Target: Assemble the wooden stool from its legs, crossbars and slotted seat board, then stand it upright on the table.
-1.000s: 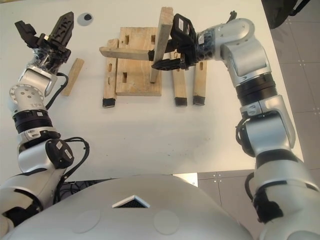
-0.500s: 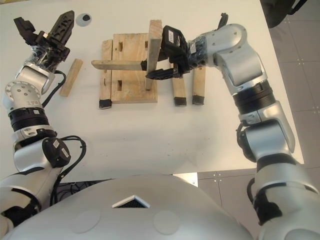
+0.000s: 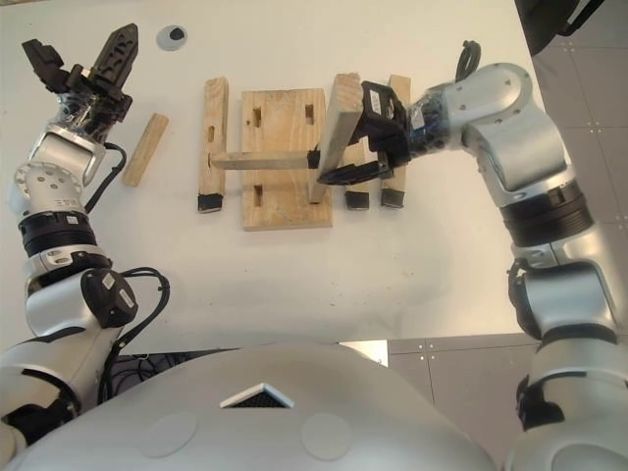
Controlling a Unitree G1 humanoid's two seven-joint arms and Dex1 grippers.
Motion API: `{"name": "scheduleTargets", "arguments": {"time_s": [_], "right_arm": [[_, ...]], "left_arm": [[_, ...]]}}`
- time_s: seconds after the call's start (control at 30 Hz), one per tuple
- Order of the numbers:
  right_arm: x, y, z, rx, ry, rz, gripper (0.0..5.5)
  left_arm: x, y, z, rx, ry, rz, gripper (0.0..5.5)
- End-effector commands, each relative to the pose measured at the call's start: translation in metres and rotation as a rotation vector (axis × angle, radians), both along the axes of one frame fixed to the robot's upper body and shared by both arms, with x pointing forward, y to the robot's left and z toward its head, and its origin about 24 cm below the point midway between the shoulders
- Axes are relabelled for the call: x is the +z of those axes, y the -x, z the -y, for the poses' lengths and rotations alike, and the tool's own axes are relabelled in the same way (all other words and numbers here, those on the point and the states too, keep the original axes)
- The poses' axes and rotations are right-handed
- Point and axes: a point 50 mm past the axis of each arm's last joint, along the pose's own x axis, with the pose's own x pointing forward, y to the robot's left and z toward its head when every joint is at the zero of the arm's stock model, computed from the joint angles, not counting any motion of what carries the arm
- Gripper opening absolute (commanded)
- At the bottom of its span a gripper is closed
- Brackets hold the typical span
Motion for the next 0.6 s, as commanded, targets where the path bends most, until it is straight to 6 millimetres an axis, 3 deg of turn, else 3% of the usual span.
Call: {"name": "scheduleTargets", "arguments": {"time_s": [0.03, 0.17, 0.27, 0.47, 0.6], "right_arm": [[-0.104, 0.053, 0.038, -0.045, 0.406, -0.436, 2.05], [-0.132, 0.064, 0.032, -0.072, 0.468, -0.429, 2.05], [-0.145, 0.070, 0.041, -0.076, 0.563, -0.382, 2.05], [-0.161, 0.096, 0.039, -0.059, 0.558, -0.462, 2.04], [-0.161, 0.090, 0.037, -0.088, 0.545, -0.454, 1.68]], "left_arm": [[-0.001, -0.002, -0.001, 0.020, -0.039, -0.023, 3.45], [-0.005, -0.003, 0.007, -0.011, -0.033, -0.050, 3.45], [-0.010, -0.002, 0.008, -0.015, -0.040, -0.074, 3.45], [-0.019, 0.001, 0.003, 0.004, -0.050, -0.115, 3.45], [-0.020, 0.000, 0.001, 0.010, -0.056, -0.120, 3.45]]}}
